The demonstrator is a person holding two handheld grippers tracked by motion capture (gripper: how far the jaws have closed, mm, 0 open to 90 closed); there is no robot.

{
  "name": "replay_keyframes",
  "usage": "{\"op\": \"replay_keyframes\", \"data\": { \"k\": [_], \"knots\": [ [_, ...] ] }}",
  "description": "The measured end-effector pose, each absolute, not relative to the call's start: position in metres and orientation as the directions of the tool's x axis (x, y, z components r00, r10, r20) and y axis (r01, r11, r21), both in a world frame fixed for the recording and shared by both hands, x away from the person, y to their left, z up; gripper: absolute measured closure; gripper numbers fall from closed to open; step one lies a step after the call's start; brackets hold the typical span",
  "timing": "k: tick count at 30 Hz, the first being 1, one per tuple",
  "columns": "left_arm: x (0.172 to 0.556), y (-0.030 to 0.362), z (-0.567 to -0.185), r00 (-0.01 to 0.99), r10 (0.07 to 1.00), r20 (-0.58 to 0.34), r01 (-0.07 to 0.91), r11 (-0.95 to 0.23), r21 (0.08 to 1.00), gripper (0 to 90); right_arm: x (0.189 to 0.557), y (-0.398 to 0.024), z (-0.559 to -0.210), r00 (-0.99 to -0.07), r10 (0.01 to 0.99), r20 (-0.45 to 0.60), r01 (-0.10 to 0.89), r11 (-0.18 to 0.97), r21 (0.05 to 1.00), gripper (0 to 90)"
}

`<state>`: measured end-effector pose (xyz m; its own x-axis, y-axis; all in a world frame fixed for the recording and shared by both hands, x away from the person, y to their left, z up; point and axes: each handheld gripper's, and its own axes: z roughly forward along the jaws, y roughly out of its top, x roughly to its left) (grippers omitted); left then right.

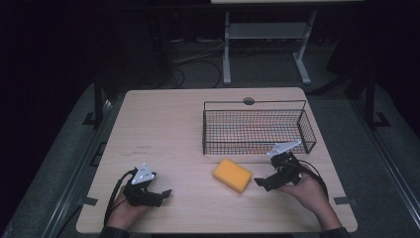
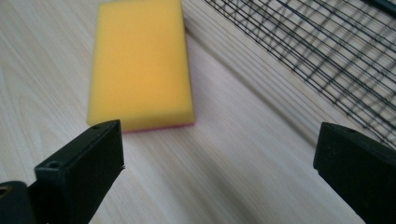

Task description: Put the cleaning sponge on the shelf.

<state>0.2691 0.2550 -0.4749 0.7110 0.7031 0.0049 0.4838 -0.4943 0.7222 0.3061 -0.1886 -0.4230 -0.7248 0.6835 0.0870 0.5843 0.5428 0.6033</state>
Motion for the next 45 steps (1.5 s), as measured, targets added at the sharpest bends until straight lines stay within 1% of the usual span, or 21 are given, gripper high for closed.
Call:
{"op": "replay_keyframes", "data": {
  "k": [14, 26, 34, 45],
  "knots": [
    [0.269, 0.255, -0.475, 0.707, 0.707, 0.006, 0.486, -0.492, 0.722, 13.0, 0.316, -0.152, -0.416, -0.78, 0.62, 0.084, 0.535, 0.593, 0.602, 1.2],
    [0.268, 0.255, -0.475, 0.704, 0.71, 0.005, 0.488, -0.49, 0.722, 13.1, 0.325, -0.123, -0.417, -0.81, 0.581, 0.077, 0.513, 0.639, 0.573, 1.2],
    [0.268, 0.255, -0.475, 0.702, 0.712, 0.002, 0.49, -0.486, 0.724, 13.1, 0.331, -0.105, -0.424, -0.821, 0.567, 0.07, 0.512, 0.675, 0.531, 1.2],
    [0.268, 0.255, -0.475, 0.702, 0.712, 0.003, 0.491, -0.487, 0.723, 13.1, 0.335, -0.093, -0.438, -0.832, 0.553, 0.05, 0.504, 0.714, 0.486, 1.5]
  ]
}}
